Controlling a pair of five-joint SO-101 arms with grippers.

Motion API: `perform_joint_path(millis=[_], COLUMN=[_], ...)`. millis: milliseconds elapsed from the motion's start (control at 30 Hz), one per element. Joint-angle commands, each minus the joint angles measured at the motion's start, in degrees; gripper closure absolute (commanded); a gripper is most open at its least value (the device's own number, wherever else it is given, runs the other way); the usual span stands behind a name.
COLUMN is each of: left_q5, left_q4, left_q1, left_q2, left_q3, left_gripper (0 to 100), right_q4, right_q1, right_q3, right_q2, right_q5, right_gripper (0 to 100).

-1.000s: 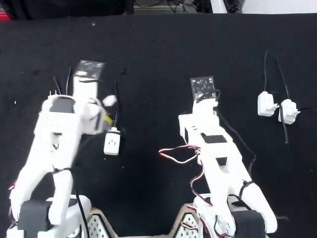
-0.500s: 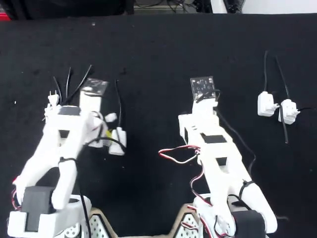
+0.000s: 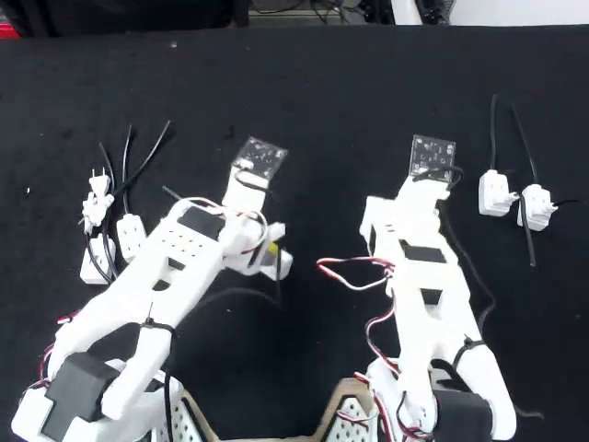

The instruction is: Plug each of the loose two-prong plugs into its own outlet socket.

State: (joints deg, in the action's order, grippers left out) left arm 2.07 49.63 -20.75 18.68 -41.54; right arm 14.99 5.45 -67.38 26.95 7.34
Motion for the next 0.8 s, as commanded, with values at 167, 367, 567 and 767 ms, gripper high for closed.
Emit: perform_joint_path(millis=[167,367,567,767], left_q5=[-2.11,-6.68,-13.98,-20.22], left_q4=[-4.31,-14.42,-11.69,5.36], left_q1=[11.56,17.54,21.49,24.57], left_q2=[-0.53,-10.29,-21.45,-23.21], left_q3=[8.84,8.04,14.29,19.21], left_gripper=[76,76,76,76], right_q4=[-1.49,-1.49,-1.49,-1.49], right_q1=[0.35,-0.44,-0.35,-0.35], right_q3=[3.21,2.95,2.86,3.03], right_q2=[1.27,1.27,1.27,1.27], right_q5=[0.53,0.53,0.53,0.53], right_gripper=[75.8,75.8,75.8,75.8])
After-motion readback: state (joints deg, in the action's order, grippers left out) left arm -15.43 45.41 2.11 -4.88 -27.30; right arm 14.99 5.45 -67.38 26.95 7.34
